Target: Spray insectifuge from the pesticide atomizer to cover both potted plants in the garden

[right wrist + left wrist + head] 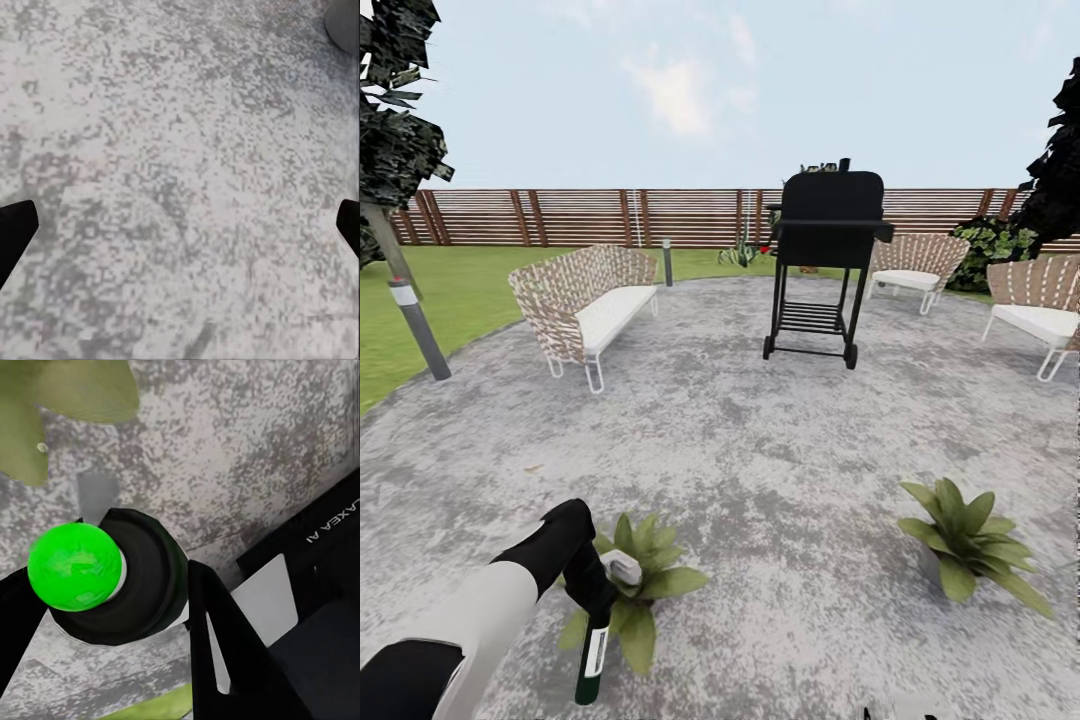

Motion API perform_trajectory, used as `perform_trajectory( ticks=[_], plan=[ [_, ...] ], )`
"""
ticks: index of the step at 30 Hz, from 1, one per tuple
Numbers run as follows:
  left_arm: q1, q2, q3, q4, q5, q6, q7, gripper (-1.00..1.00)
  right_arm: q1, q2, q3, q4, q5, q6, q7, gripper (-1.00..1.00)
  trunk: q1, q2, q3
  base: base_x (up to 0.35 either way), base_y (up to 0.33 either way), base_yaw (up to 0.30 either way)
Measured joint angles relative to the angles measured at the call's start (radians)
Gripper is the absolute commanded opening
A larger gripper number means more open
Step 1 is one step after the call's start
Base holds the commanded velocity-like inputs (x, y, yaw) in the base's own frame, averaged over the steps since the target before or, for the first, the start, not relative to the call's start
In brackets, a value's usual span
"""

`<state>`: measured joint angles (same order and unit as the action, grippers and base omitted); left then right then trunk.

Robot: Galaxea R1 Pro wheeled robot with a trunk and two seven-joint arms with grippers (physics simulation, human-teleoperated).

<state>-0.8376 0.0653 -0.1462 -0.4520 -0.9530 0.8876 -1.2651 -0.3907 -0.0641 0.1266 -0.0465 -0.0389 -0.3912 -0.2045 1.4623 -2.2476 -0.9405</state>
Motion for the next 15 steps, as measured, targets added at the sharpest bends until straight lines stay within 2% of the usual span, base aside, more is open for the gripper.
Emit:
perform_trajectory(
  ticks=[4, 10, 15],
  plan=[
    [0.0, 0.002, -0.001, 0.001, -0.003, 0.0, 0.0, -1.0, 0.0, 0.0, 0.0, 0.0, 0.0, 0.0, 0.0, 1.0, 0.0, 0.0, 0.0, -0.057, -0.177, 0.0],
    [0.001, 0.005, 0.002, 0.009, -0.083, -0.001, 0.0, -1.0, 0.0, 0.0, 0.0, 0.0, 0.001, 0.0, 0.001, 1.0, 0.0, 0.0, 0.0, -0.007, -0.02, 0.0],
    [0.031, 0.027, 0.006, 0.01, -0.1, -0.002, 0.003, -1.0, 0.0, 0.0, 0.0, 0.0, 0.001, 0.0, 0.001, 1.0, 0.0, 0.0, 0.0, 0.0, -0.001, 0.0]
  ],
)
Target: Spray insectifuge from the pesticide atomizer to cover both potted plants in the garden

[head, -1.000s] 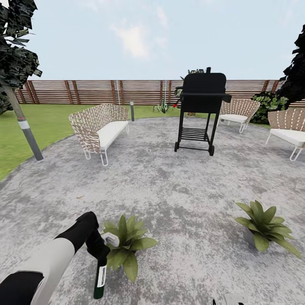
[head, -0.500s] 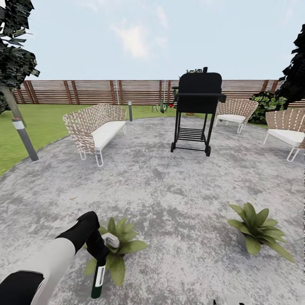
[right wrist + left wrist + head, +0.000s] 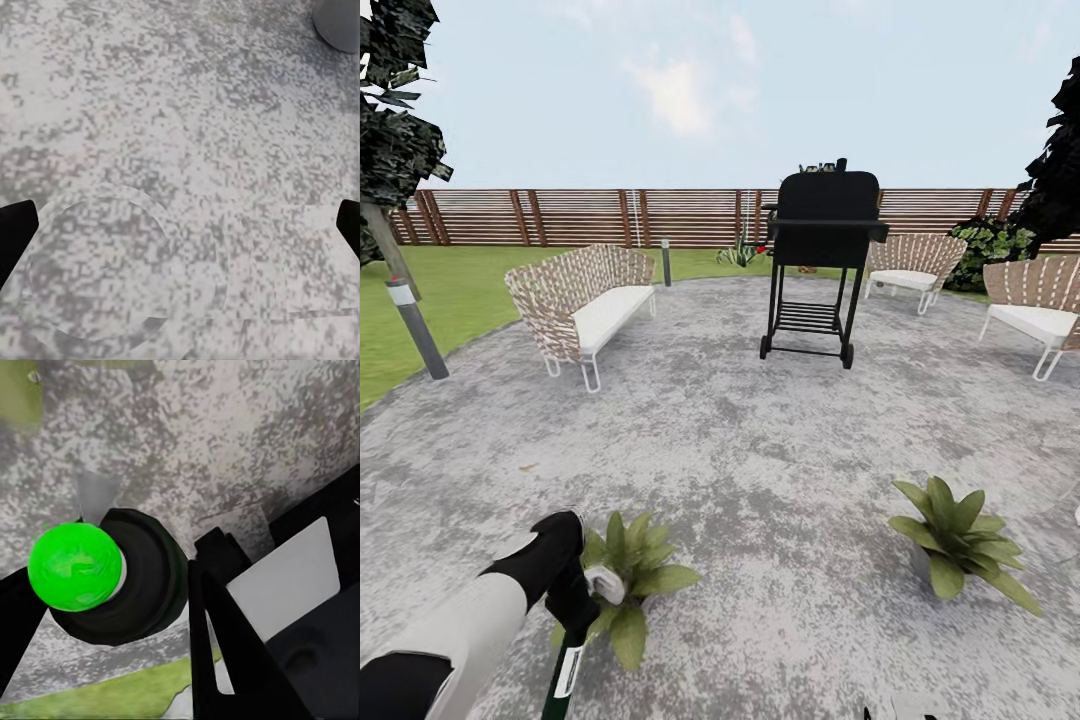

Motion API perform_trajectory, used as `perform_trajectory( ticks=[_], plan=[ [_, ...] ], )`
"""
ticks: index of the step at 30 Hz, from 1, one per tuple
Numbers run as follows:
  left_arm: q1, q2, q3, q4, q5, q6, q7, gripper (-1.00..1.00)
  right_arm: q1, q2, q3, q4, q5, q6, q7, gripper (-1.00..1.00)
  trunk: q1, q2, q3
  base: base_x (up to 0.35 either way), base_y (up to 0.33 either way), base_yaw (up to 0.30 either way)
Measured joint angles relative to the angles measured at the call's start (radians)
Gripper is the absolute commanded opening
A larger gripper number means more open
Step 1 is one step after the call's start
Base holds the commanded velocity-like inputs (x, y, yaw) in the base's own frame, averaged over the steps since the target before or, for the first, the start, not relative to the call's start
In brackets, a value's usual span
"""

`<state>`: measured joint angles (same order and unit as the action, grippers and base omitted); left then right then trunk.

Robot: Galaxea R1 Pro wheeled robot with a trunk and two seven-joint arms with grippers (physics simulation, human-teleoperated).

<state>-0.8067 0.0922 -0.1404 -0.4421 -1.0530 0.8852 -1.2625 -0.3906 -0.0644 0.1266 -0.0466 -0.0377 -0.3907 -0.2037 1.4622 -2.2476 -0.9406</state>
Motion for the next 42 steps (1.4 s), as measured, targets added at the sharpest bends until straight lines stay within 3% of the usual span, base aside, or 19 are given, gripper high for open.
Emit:
perform_trajectory(
  ticks=[5, 12, 20, 30, 35, 42],
  plan=[
    [0.03, 0.019, 0.008, -0.008, -0.001, 0.0, 0.034, -1.0, 0.0, 0.001, 0.001, 0.0, 0.0, 0.0, 0.0, 1.0, 0.0, 0.0, 0.0, 0.035, 0.0, 0.0],
    [0.033, 0.009, 0.011, -0.018, 0.006, 0.003, 0.069, -1.0, 0.0, 0.002, 0.0, 0.0, 0.0, 0.0, 0.0, 1.0, 0.0, 0.0, 0.0, 0.213, 0.0, 0.0],
    [0.024, 0.015, 0.012, -0.019, 0.006, 0.003, 0.071, -1.0, 0.0, 0.002, 0.001, 0.0, 0.0, 0.0, 0.0, 1.0, 0.0, 0.0, 0.0, 0.017, 0.0, 0.0],
    [0.05, 0.047, 0.014, -0.016, 0.005, 0.001, 0.098, -1.0, 0.0, 0.002, 0.001, 0.0, 0.0, -0.001, 0.001, 1.0, 0.0, 0.0, 0.0, 0.0, 0.0, 0.0],
    [0.075, 0.036, 0.029, -0.015, 0.021, 0.003, 0.154, -1.0, 0.0, 0.002, 0.001, 0.0, -0.001, 0.0, 0.001, 1.0, 0.0, 0.0, 0.0, 0.0, 0.0, 0.0],
    [0.078, 0.014, 0.057, -0.018, 0.052, 0.003, 0.164, -1.0, 0.0, 0.002, 0.001, 0.0, 0.0, 0.0, 0.001, 1.0, 0.0, 0.0, 0.0, 0.0, 0.0, 0.0]
  ],
)
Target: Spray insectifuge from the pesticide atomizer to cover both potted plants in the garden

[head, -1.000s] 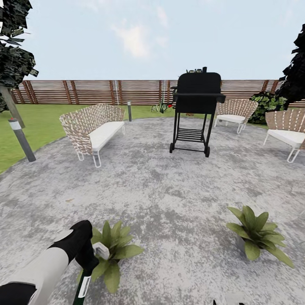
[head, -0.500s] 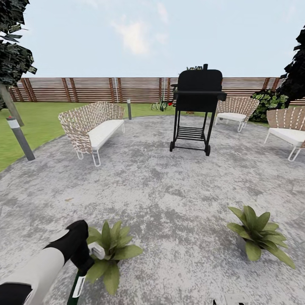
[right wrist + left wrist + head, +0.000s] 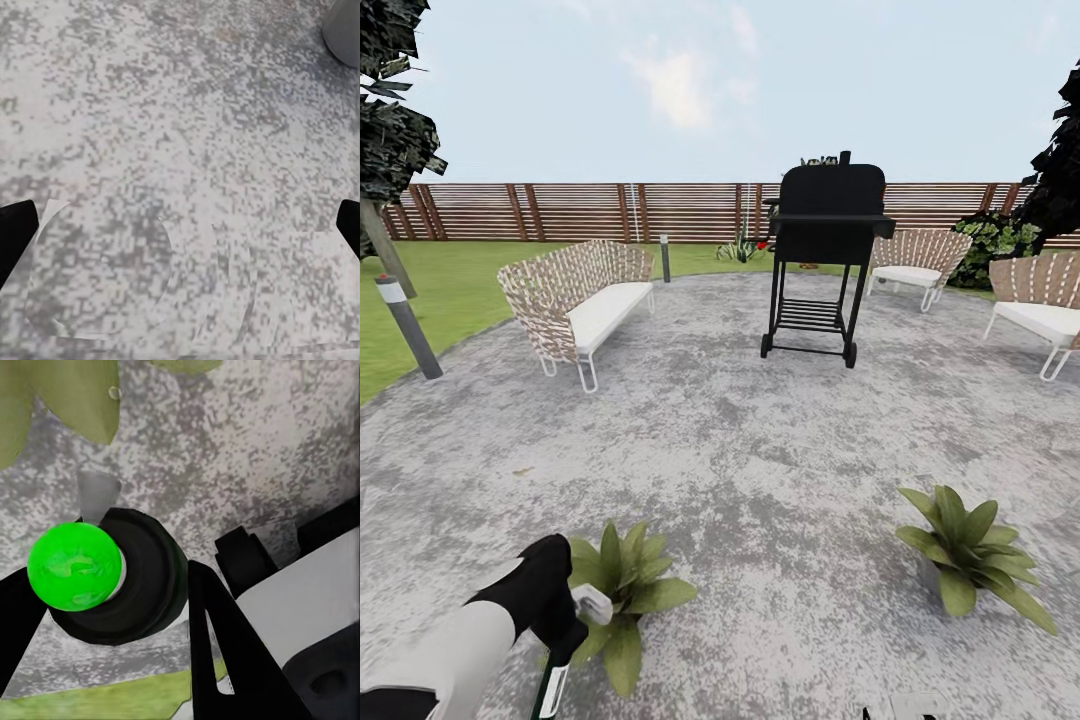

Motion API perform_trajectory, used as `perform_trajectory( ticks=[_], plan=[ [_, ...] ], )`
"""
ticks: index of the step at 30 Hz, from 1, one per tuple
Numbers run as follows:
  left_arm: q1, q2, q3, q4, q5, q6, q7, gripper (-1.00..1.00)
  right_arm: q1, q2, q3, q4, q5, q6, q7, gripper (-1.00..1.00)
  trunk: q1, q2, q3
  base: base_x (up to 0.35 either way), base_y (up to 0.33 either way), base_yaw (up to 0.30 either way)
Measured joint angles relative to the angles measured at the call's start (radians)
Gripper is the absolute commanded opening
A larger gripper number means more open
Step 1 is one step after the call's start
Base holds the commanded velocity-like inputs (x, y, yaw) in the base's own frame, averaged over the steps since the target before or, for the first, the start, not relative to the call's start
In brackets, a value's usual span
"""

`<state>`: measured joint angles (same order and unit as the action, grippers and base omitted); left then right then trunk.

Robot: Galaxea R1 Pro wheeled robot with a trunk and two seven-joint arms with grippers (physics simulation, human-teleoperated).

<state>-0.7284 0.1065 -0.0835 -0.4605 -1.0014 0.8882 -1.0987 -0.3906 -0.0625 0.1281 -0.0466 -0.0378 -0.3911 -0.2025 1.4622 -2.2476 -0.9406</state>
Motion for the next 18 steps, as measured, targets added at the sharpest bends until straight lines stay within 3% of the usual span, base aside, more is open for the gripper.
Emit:
perform_trajectory(
  ticks=[5, 7, 9, 12, 15, 18],
  plan=[
    [0.002, -0.012, 0.001, 0.003, 0.003, -0.003, 0.025, -1.0, 0.0, 0.001, 0.0, 0.0, 0.0, 0.0, 0.0, 1.0, 0.0, 0.0, 0.0, 0.0, 0.0, 0.0],
    [0.026, -0.007, 0.032, 0.003, 0.003, -0.008, 0.042, -1.0, 0.0, 0.001, 0.0, 0.0, 0.0, 0.0, 0.0, 1.0, 0.0, 0.0, 0.0, 0.0, 0.0, 0.0],
    [0.06, -0.004, 0.086, 0.001, 0.005, -0.014, 0.073, -1.0, 0.0, 0.001, 0.0, 0.0, 0.0, 0.0, 0.0, 1.0, 0.0, 0.0, 0.0, 0.0, 0.0, 0.0],
    [0.076, -0.005, 0.111, 0.003, 0.007, -0.025, 0.123, -1.0, 0.0, 0.001, 0.0, 0.0, 0.0, 0.0, 0.0, 1.0, 0.0, 0.0, 0.0, 0.0, 0.0, 0.0],
    [0.08, -0.018, 0.118, 0.001, 0.011, -0.03, 0.142, -1.0, 0.0, 0.001, 0.0, 0.0, 0.0, -0.001, 0.0, 1.0, 0.0, 0.0, 0.0, 0.0, 0.0, 0.0],
    [0.08, -0.057, 0.118, -0.001, 0.015, -0.028, 0.146, -1.0, 0.0, 0.001, 0.0, 0.0, 0.0, -0.001, 0.0, 1.0, 0.0, 0.0, 0.0, 0.0, 0.0, 0.0]
  ],
)
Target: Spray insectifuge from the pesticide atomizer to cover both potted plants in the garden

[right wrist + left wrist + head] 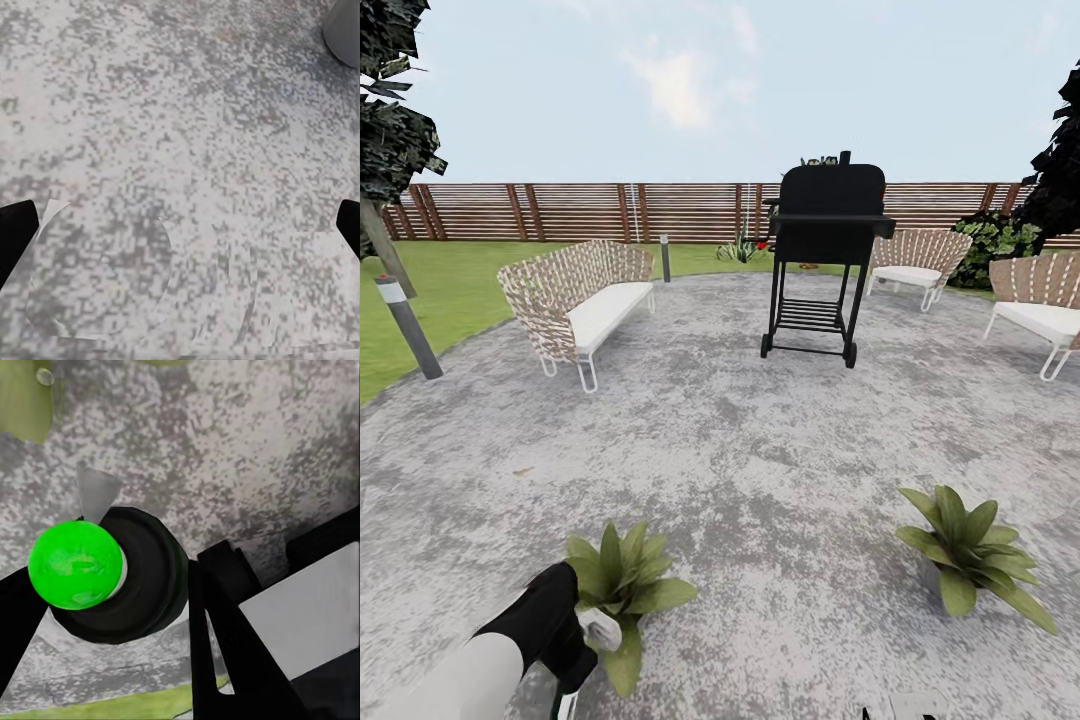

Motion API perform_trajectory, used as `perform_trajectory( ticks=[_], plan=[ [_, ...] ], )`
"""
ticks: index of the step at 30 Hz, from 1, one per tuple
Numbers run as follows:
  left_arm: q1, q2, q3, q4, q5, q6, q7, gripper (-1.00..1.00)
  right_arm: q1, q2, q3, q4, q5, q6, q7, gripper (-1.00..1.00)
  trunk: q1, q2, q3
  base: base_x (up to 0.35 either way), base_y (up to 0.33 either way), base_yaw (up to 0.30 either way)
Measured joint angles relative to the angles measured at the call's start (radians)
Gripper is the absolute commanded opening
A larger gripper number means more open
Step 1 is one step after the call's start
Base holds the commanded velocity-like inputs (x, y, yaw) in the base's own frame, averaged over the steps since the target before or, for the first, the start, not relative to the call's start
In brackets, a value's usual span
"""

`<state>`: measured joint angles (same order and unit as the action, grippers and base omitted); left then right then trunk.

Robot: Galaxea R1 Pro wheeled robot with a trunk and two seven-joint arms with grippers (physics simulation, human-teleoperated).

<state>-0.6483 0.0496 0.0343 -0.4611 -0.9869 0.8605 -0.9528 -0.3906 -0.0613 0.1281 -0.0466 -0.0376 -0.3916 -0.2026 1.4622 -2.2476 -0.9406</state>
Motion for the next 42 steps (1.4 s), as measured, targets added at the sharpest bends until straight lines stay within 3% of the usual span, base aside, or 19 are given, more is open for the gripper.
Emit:
perform_trajectory(
  ticks=[2, 5, 8, 14, 29, 38, 42],
  plan=[
    [0.0, -0.029, -0.003, 0.0, -0.004, 0.0, 0.001, -1.0, 0.0, 0.0, 0.0, 0.0, 0.0, 0.0, 0.0, 1.0, 0.0, 0.0, 0.0, 0.0, 0.0, 0.0],
    [-0.001, -0.037, -0.004, -0.001, -0.009, -0.002, 0.001, -1.0, 0.0, 0.0, 0.0, 0.0, 0.0, 0.0, 0.0, 1.0, 0.0, 0.0, 0.0, 0.0, 0.0, 0.0],
    [-0.001, -0.024, 0.0, -0.001, -0.011, -0.004, 0.001, -1.0, 0.0, 0.0, 0.0, 0.0, 0.0, 0.0, 0.0, 1.0, 0.0, 0.0, 0.0, 0.0, 0.0, 0.0],
    [0.0, 0.036, 0.002, 0.001, -0.009, -0.004, 0.001, -1.0, 0.0, 0.0, 0.0, 0.0, 0.0, 0.0, 0.0, 1.0, 0.0, 0.0, 0.0, 0.0, 0.0, 0.0],
    [0.0, 0.029, 0.001, 0.0, -0.008, -0.003, 0.003, -1.0, 0.0, -0.002, 0.0, 0.0, 0.0, 0.0, 0.0, 1.0, 0.0, 0.0, 0.0, -0.01, -0.175, 0.0],
    [0.003, 0.044, 0.004, 0.001, -0.011, -0.003, 0.002, -1.0, 0.0, -0.002, 0.0, 0.0, 0.0, 0.0, 0.0, 1.0, 0.0, 0.0, 0.0, -0.258, -0.052, 0.0],
    [0.003, 0.066, 0.004, 0.001, -0.013, -0.005, 0.013, -1.0, 0.0, -0.002, 0.0, 0.0, 0.0, 0.0, 0.0, 1.0, 0.0, 0.0, 0.0, -0.038, -0.001, 0.0]
  ],
)
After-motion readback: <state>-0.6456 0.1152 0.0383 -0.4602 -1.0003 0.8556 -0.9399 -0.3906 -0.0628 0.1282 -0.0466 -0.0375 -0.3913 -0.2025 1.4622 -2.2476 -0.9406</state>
